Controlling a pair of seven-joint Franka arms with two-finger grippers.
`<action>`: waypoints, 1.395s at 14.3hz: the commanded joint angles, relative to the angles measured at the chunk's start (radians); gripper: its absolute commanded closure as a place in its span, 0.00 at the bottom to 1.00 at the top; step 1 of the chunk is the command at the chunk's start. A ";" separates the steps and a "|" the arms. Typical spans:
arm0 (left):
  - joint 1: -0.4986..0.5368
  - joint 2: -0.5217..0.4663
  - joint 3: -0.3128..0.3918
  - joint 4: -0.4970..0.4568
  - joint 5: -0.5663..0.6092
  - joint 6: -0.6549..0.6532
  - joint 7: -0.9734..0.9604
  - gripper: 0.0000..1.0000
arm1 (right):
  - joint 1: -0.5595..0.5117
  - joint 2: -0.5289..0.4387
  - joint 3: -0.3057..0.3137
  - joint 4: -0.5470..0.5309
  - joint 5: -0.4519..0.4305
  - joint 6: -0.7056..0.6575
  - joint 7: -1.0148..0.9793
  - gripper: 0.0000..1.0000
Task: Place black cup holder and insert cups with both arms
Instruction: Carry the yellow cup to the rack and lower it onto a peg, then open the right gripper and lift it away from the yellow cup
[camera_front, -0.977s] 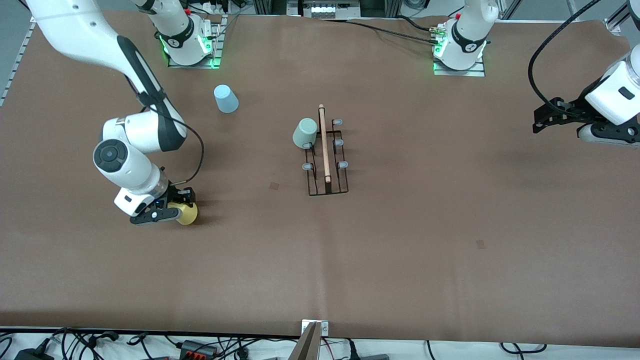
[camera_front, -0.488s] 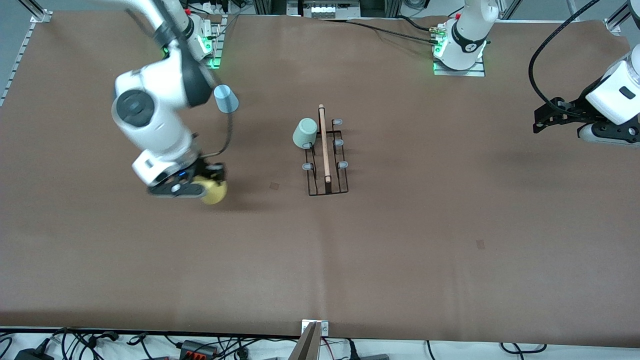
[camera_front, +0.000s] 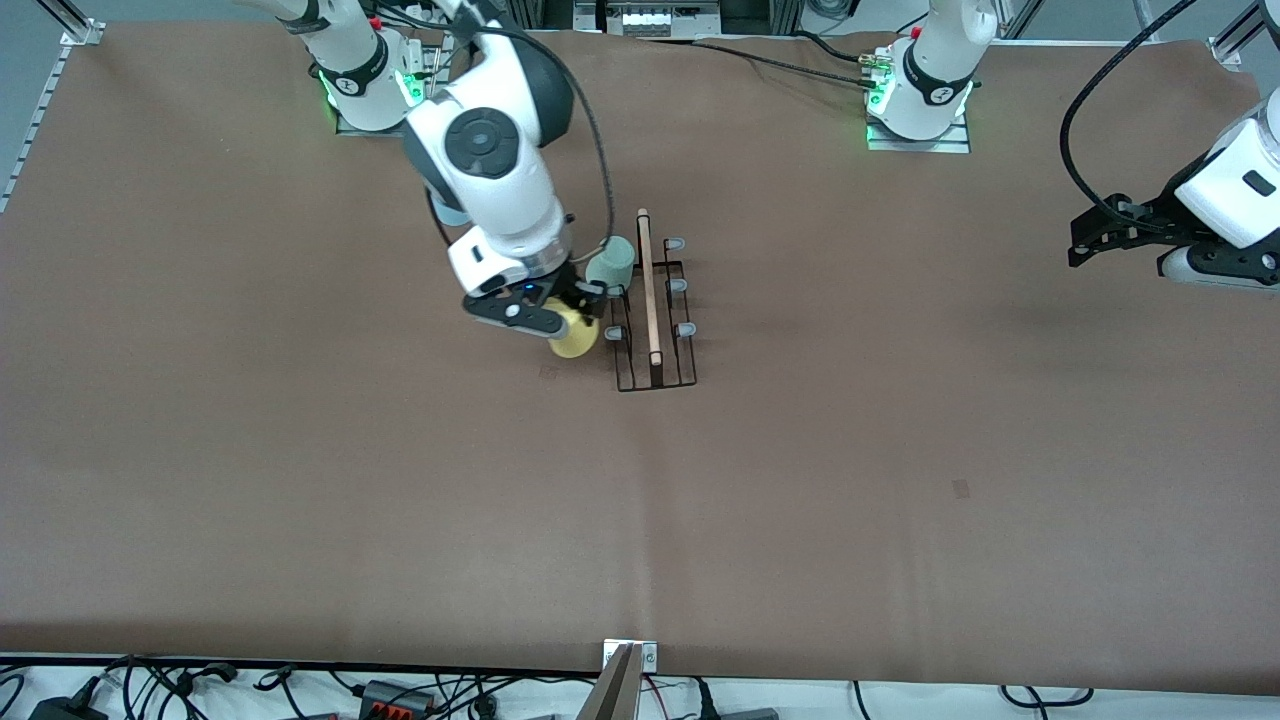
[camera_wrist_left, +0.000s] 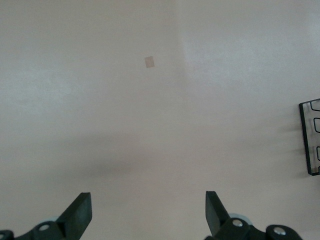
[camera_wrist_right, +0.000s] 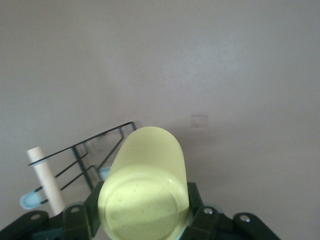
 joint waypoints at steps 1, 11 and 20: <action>-0.003 0.017 0.000 0.035 -0.014 -0.020 -0.012 0.00 | 0.037 0.031 -0.012 0.029 0.003 0.042 0.063 0.91; -0.003 0.018 0.000 0.035 -0.014 -0.020 -0.012 0.00 | 0.058 0.082 -0.024 0.028 0.005 0.121 0.038 0.00; -0.003 0.017 0.000 0.037 -0.014 -0.023 -0.012 0.00 | -0.395 -0.220 -0.033 0.017 0.016 -0.334 -0.552 0.00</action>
